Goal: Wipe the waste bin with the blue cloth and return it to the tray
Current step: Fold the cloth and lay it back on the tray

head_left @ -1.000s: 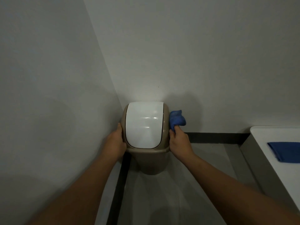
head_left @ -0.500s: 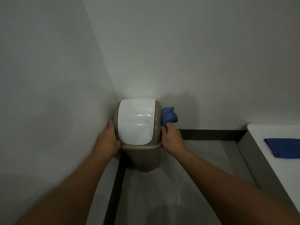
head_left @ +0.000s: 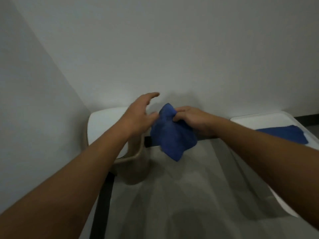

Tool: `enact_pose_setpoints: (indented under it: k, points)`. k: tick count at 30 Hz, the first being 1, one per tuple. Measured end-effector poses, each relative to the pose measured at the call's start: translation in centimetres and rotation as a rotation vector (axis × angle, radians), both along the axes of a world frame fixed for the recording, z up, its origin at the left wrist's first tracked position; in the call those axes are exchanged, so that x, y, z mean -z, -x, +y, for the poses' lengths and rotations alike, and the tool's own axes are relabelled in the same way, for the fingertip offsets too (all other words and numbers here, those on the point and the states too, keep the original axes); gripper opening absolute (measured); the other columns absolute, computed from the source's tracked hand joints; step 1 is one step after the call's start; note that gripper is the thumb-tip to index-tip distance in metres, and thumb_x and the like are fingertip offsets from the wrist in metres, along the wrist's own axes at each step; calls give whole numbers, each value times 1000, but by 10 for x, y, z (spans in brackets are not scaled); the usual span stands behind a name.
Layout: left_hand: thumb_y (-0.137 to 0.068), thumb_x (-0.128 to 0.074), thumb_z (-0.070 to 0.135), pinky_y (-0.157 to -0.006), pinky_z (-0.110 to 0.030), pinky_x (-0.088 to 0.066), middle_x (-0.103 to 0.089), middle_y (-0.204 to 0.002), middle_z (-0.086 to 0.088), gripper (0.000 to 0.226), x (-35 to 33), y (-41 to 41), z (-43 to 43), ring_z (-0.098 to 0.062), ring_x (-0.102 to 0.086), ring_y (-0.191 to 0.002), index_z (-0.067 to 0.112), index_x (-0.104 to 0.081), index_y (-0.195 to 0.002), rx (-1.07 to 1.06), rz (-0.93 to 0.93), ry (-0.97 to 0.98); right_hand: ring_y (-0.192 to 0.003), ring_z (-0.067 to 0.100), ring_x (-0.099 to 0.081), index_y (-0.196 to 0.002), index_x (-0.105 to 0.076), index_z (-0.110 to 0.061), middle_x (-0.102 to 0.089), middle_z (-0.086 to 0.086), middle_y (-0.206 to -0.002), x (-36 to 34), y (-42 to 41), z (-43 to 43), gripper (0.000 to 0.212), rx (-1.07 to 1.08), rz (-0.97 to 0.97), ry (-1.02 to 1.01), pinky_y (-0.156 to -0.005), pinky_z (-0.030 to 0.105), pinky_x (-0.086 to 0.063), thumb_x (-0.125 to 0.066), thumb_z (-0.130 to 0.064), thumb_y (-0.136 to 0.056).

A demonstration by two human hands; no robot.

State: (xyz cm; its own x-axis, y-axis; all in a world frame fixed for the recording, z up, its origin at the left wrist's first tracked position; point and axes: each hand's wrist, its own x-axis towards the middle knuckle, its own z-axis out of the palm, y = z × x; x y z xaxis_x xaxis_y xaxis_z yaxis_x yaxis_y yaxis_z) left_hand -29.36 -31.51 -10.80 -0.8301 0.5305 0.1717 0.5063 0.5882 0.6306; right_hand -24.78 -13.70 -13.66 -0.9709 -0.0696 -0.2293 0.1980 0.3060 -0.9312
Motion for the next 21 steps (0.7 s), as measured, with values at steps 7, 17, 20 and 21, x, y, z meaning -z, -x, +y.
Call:
enact_pose_setpoints:
  k: [7,17,20,21]
  points:
    - [-69,-64,18,-91,-30,-48,-65,-112,-10,42,23,-45,136,-17,-61,-104,12,-60,-111,527,-774,6,-60,12,-66,-76,-70,-10,-70,7,-70,4,-72,125,22,-99,-251,161,-49,19,-50,-49,-4,-76]
    - [-82,-59,48,-54,-22,-41,-53,-54,12,36,102,-107,247,-1,-48,-52,28,-52,-53,658,-402,473,-94,18,-64,-100,-63,-21,-69,3,-103,81,-197,266,35,-354,-451,-407,-84,29,-52,-75,-17,-68]
    - [-84,-59,42,-69,-40,-58,-61,-76,-10,31,113,-122,272,-25,-63,-74,15,-56,-70,581,-467,360,-93,19,-62,-95,-62,-25,-68,2,-101,83,-207,297,29,-276,-421,-585,-85,30,-49,-73,-16,-70]
    - [-85,-59,40,-69,-40,-59,-61,-78,-13,31,115,-125,280,-27,-64,-77,11,-56,-75,543,-487,318,-91,19,-62,-94,-63,-24,-68,3,-100,82,-207,307,27,-227,-398,-633,-84,30,-48,-72,-15,-71]
